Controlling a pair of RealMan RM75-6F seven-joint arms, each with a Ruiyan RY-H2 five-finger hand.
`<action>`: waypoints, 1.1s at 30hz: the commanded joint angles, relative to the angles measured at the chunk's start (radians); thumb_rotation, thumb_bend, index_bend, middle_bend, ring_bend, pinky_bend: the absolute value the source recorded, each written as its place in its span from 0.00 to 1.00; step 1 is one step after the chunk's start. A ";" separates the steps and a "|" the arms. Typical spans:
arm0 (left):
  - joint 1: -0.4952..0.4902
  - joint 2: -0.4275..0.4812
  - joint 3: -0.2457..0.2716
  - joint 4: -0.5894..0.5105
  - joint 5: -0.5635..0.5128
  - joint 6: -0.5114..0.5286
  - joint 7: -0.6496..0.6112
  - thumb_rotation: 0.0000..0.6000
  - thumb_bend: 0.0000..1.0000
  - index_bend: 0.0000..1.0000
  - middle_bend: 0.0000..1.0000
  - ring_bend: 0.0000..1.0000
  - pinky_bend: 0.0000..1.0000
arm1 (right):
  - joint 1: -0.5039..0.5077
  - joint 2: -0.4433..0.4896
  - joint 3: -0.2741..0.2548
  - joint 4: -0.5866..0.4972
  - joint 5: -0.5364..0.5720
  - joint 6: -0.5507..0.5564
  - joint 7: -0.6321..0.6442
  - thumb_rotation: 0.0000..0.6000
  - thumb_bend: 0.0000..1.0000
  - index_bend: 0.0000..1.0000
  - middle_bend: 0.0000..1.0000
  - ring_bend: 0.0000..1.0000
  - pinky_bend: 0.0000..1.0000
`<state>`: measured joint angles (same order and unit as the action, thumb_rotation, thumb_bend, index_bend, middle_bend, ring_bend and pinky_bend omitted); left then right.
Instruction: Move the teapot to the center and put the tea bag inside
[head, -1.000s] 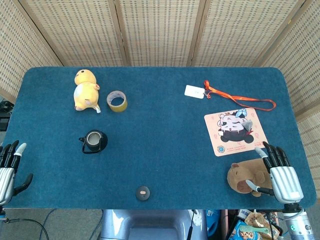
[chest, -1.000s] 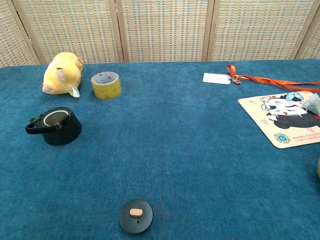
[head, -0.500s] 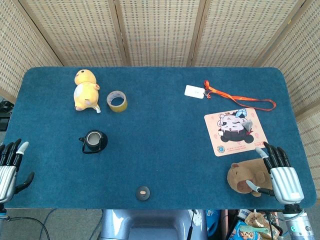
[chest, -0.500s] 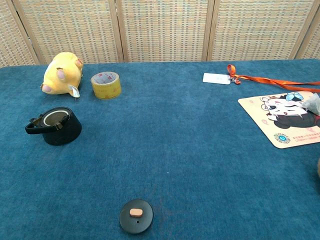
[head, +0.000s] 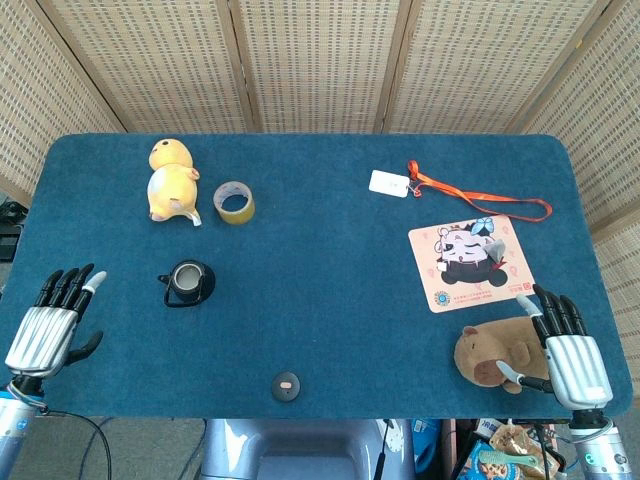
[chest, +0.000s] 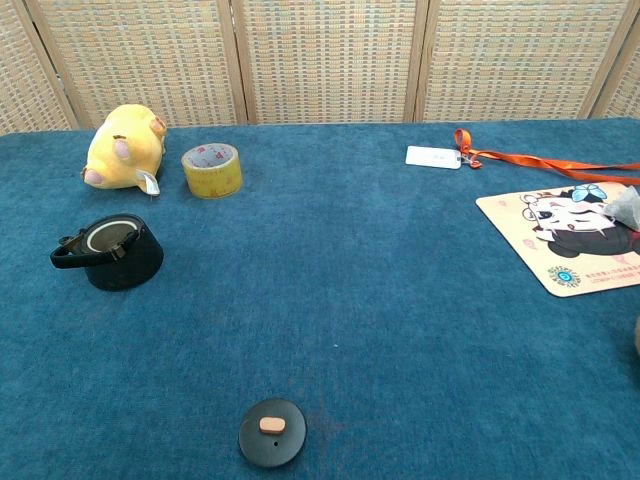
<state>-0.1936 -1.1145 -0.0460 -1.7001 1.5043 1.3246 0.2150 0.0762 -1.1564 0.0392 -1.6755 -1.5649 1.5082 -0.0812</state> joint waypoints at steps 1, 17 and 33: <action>-0.051 0.010 -0.010 -0.025 -0.016 -0.069 0.011 1.00 0.34 0.11 0.04 0.00 0.00 | -0.004 0.000 -0.001 0.002 0.002 0.003 0.002 0.68 0.33 0.09 0.09 0.00 0.06; -0.158 -0.071 -0.021 -0.053 -0.089 -0.209 0.064 1.00 0.34 0.20 0.12 0.07 0.00 | -0.007 0.004 0.000 0.000 0.008 0.000 0.006 0.68 0.33 0.09 0.09 0.00 0.06; -0.190 -0.178 -0.018 -0.014 -0.161 -0.224 0.088 1.00 0.34 0.20 0.12 0.09 0.00 | -0.014 0.002 -0.002 0.008 0.012 0.002 0.009 0.68 0.33 0.09 0.09 0.00 0.06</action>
<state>-0.3836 -1.2909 -0.0648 -1.7154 1.3446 1.0994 0.3009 0.0624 -1.1547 0.0373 -1.6676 -1.5532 1.5105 -0.0725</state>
